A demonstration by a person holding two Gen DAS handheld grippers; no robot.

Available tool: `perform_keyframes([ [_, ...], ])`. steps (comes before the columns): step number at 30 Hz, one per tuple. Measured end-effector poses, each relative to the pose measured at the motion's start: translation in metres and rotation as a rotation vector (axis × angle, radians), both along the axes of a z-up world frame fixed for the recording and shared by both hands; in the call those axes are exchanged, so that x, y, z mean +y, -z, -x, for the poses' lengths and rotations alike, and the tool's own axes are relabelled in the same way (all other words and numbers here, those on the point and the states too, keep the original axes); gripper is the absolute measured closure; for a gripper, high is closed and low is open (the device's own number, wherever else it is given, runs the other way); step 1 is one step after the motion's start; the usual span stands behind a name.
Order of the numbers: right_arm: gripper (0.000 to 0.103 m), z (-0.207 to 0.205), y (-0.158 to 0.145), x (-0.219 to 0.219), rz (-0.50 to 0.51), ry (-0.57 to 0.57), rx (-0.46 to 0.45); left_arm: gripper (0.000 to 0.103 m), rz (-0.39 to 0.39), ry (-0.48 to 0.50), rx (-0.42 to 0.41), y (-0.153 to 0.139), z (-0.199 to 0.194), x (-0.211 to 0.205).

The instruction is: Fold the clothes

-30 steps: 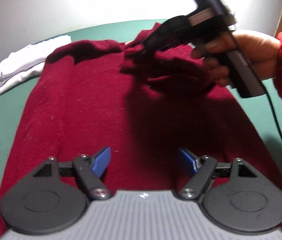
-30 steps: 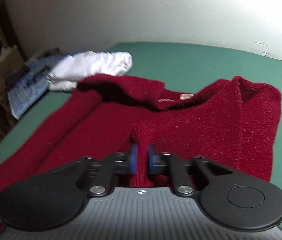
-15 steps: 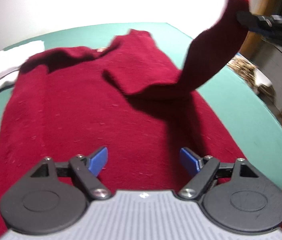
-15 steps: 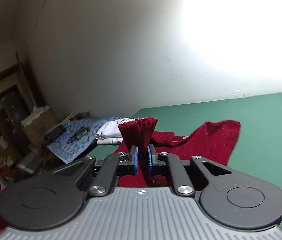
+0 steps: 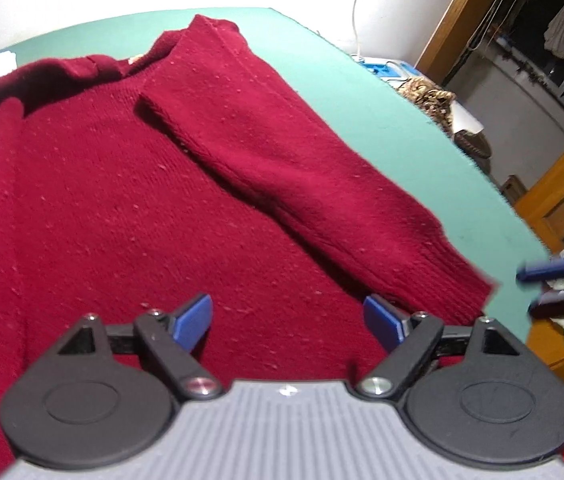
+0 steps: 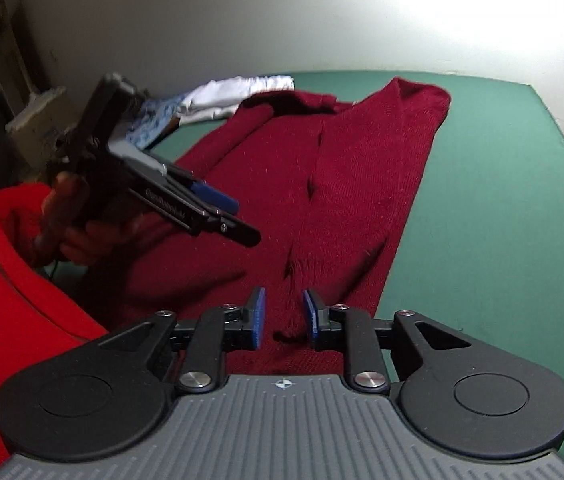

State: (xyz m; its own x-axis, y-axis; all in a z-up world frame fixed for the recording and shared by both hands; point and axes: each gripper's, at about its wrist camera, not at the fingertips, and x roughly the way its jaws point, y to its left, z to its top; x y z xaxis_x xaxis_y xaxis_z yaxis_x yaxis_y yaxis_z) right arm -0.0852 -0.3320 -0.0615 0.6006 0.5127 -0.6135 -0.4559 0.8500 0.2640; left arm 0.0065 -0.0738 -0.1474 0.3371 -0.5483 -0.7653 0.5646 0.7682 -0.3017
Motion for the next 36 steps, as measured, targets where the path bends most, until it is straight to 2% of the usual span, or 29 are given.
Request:
perform_keyframes([
  [3,0.063,-0.010,-0.006,-0.016,-0.100,0.104,-0.031,0.018,0.034,-0.006,0.043,-0.002,0.006,-0.007],
  [6,0.066,-0.033,0.003,-0.014,-0.067,0.124,-0.013,0.018,0.057,-0.053,0.071,-0.002,0.012,-0.017],
  [10,0.066,-0.055,0.019,-0.017,-0.040,0.065,0.037,0.018,0.084,-0.134,0.096,-0.002,0.020,-0.032],
  [14,0.067,-0.069,0.029,-0.031,-0.107,-0.010,0.081,0.018,0.111,-0.215,0.121,-0.002,0.027,-0.048],
  [17,0.076,-0.079,0.040,-0.035,-0.108,-0.050,0.127,0.018,0.131,-0.293,0.134,-0.001,0.030,-0.056],
  [18,0.082,-0.082,0.043,-0.036,-0.113,-0.062,0.139,0.018,0.139,-0.328,0.135,0.000,0.028,-0.058],
  [19,0.086,-0.085,0.045,-0.038,-0.120,-0.072,0.143,0.021,0.146,-0.363,0.137,0.001,0.027,-0.059],
  [20,0.095,-0.084,0.046,-0.040,-0.127,-0.084,0.140,0.027,0.153,-0.398,0.138,0.002,0.026,-0.061],
  [21,0.096,-0.083,0.046,-0.042,-0.137,-0.100,0.133,0.032,0.159,-0.431,0.138,0.002,0.025,-0.063],
  [22,0.097,-0.081,0.043,-0.043,-0.150,-0.122,0.124,0.042,0.156,-0.450,0.132,0.002,0.024,-0.065],
  [23,0.097,-0.080,0.041,-0.044,-0.161,-0.143,0.123,0.055,0.153,-0.461,0.133,0.003,0.023,-0.067],
  [25,0.097,-0.083,0.042,-0.045,-0.177,-0.162,0.137,0.058,0.158,-0.484,0.136,0.004,0.021,-0.069],
  [27,0.090,-0.089,0.047,-0.046,-0.182,-0.144,0.179,0.059,0.169,-0.507,0.147,0.003,0.019,-0.069],
  [29,0.089,-0.090,0.051,-0.047,-0.197,-0.150,0.207,0.072,0.171,-0.525,0.149,0.000,0.017,-0.067],
  [31,0.089,-0.089,0.055,-0.045,-0.205,-0.156,0.208,0.079,0.168,-0.536,0.157,-0.001,0.015,-0.066],
  [33,0.097,-0.089,0.058,-0.041,-0.186,-0.162,0.209,0.089,0.162,-0.545,0.171,0.000,0.011,-0.065],
  [35,0.097,-0.087,0.053,-0.041,-0.185,-0.174,0.197,0.101,0.164,-0.544,0.173,-0.004,0.010,-0.063],
  [36,0.097,-0.086,0.049,-0.042,-0.197,-0.184,0.190,0.101,0.167,-0.536,0.164,-0.009,0.012,-0.062],
])
